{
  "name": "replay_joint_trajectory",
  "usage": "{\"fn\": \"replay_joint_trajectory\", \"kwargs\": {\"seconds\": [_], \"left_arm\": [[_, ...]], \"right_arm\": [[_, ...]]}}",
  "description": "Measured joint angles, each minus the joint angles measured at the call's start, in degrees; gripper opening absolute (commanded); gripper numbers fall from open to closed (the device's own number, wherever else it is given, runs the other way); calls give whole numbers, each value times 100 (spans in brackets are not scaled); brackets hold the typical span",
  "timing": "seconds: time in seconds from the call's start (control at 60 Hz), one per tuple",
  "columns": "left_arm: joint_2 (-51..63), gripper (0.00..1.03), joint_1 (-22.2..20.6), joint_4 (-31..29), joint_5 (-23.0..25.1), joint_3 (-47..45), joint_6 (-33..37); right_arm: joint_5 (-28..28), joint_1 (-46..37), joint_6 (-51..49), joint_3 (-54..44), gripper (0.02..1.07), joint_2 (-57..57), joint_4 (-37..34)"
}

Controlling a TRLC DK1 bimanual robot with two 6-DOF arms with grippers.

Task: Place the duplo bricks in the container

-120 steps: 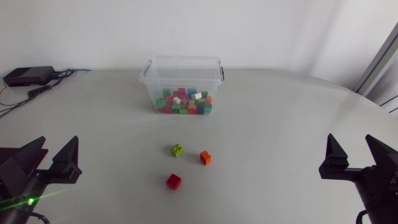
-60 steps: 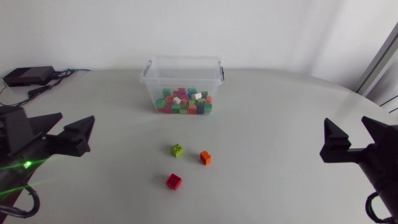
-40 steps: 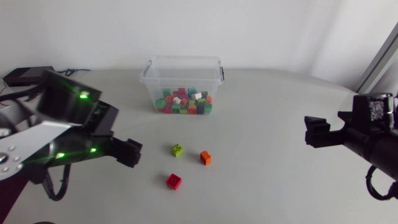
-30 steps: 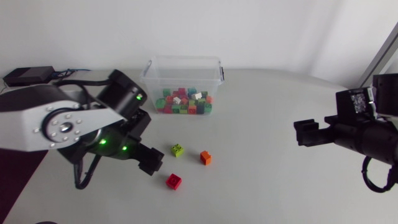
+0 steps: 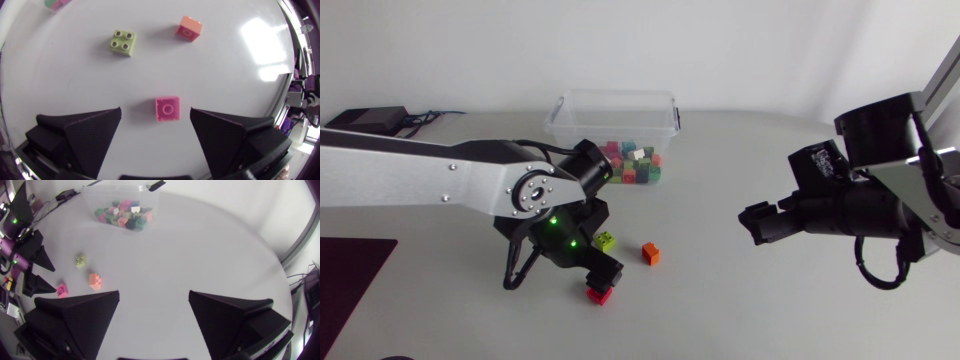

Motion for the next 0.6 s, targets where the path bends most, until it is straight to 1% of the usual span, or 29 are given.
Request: {"fn": "replay_joint_trajectory", "kwargs": {"seconds": [0.167,0.267,0.433,0.517,0.567,0.6], "left_arm": [[417,95,-264,-7,4,190,-87],[573,93,-269,-50,17,195,-131],[706,83,-229,-72,17,195,-170],[798,82,-232,-31,17,195,-221],[822,77,-236,-28,17,195,-254],[833,75,-236,-11,17,195,-260]], "right_arm": [[72,83,2,0,102,140,-7],[92,144,2,0,102,177,-7],[201,299,46,0,102,345,42],[240,411,66,0,102,407,103],[245,446,68,0,102,420,142],[247,472,85,0,102,428,149]]}}
